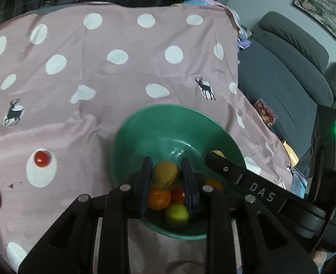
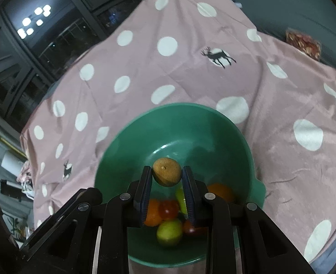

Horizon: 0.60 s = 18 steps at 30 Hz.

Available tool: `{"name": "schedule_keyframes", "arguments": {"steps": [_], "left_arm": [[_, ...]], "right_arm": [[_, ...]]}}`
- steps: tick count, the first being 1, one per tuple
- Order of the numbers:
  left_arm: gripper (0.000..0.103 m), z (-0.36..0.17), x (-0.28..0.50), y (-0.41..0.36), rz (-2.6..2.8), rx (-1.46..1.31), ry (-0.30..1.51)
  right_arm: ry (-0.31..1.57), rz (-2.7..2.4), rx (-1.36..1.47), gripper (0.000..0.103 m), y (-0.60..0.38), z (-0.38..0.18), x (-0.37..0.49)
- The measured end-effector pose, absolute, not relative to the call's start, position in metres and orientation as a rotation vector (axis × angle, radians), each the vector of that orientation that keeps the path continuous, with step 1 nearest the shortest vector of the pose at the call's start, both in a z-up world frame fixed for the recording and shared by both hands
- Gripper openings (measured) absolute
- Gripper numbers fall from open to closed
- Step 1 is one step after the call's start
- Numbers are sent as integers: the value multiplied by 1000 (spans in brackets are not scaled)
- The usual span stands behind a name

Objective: Organize fruits

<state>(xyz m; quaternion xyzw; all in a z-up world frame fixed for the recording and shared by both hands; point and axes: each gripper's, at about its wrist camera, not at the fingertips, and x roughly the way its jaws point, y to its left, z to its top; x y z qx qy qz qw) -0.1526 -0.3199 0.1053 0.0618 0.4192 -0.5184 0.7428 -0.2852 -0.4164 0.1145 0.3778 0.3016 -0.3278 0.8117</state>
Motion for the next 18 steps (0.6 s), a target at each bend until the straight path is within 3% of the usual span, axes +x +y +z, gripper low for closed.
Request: {"name": "schedule_keyframes", "arguments": {"steps": [5, 8, 12, 18], "left_arm": [[26, 98, -155, -328, -1146, 135, 937], [40, 99, -152, -323, -1140, 133, 939], [60, 107, -137, -298, -1060, 126, 895], [64, 117, -87, -228, -808, 109, 848]], "right_arm": [[666, -739, 825, 29, -423, 108, -289], [674, -755, 817, 29, -425, 109, -290], [667, -748, 802, 46, -423, 111, -288], [626, -651, 748, 46, -405, 125, -269]]}}
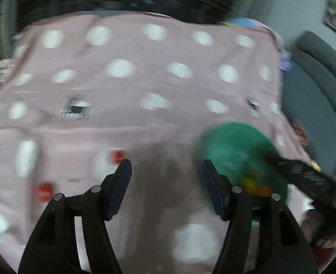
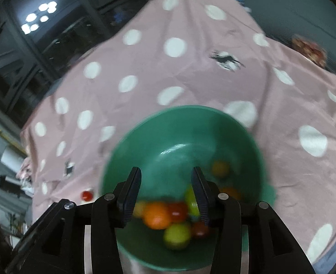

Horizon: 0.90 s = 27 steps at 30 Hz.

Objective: Organize fruits

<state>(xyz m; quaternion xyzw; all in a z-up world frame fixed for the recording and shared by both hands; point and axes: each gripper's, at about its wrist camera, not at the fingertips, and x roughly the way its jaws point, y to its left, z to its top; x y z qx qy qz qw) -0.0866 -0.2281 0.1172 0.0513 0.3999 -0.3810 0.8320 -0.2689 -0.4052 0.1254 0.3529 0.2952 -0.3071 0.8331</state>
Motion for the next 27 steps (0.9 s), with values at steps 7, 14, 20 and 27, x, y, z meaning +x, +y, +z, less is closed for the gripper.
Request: {"name": "schedule_keyframes", "arguments": {"steps": [7, 14, 20, 27], "left_arm": [[60, 90, -22, -155, -548, 46, 943], [51, 50, 1, -149, -456, 86, 1038], [49, 38, 8, -145, -441, 98, 1064], [37, 34, 5, -151, -418, 156, 1026]], "right_arm": [[644, -396, 606, 46, -353, 146, -197], [836, -292, 519, 46, -322, 101, -96], [955, -313, 441, 46, -313, 63, -60], [992, -310, 470, 44, -313, 42, -56]]}}
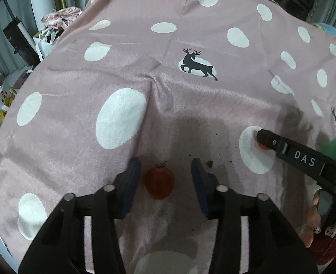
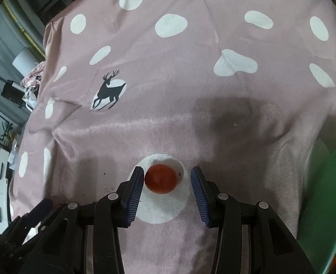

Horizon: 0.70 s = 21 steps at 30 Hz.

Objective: Organize fruits

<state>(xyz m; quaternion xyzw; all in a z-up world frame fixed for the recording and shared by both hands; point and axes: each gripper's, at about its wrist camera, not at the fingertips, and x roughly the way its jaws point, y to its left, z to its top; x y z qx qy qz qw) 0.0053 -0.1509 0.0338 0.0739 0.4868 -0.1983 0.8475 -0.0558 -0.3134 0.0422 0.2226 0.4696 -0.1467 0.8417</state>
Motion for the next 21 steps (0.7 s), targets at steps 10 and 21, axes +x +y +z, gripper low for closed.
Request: {"name": "schedule_keyframes", "arguments": {"steps": [10, 21], "left_arm": [[26, 22, 11, -145, -424, 90, 1081], [26, 102, -62, -184, -691, 74, 868]], "right_arm": [[975, -316, 413, 30, -307, 42, -55], [748, -396, 531, 30, -328, 117, -145]]}}
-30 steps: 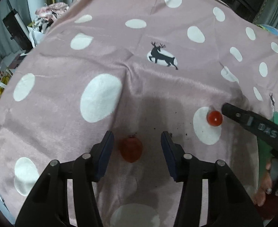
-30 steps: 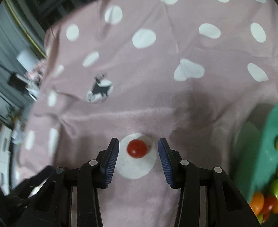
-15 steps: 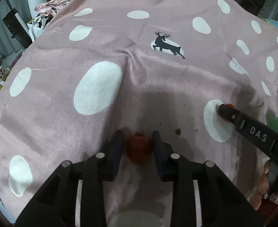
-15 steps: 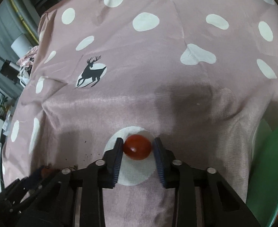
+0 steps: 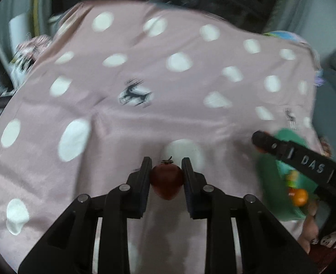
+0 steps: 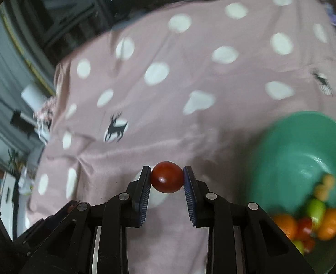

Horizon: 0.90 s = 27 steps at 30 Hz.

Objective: Organize fruits

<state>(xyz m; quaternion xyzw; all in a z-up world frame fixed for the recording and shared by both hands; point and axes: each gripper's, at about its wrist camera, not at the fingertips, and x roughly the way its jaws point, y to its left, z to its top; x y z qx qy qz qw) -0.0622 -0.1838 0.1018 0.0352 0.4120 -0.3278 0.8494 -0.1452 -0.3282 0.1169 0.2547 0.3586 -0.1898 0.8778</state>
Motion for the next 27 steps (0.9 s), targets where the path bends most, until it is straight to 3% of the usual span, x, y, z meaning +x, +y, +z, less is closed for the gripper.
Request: {"name": "schedule_keyframes", "arguments": {"steps": [6, 14, 15, 17, 19, 22, 27], "left_arm": [[26, 135, -117, -229, -904, 90, 776], [29, 135, -161, -293, -1065, 190, 749], [38, 133, -166, -300, -1070, 213, 750], [44, 130, -167, -300, -1047, 229, 732], [65, 129, -167, -301, -1027, 230, 715], [88, 127, -163, -299, -1015, 210, 737], [89, 129, -164, -297, -1030, 184, 750]], "right_arm": [[643, -539, 573, 30, -359, 143, -213], [660, -688, 716, 31, -408, 126, -259], [678, -699, 732, 34, -412, 123, -261], [698, -723, 745, 42, -417, 118, -265], [690, -756, 749, 45, -421, 118, -273], [663, -772, 774, 51, -425, 119, -285], [651, -766, 768, 55, -425, 122, -290]]}}
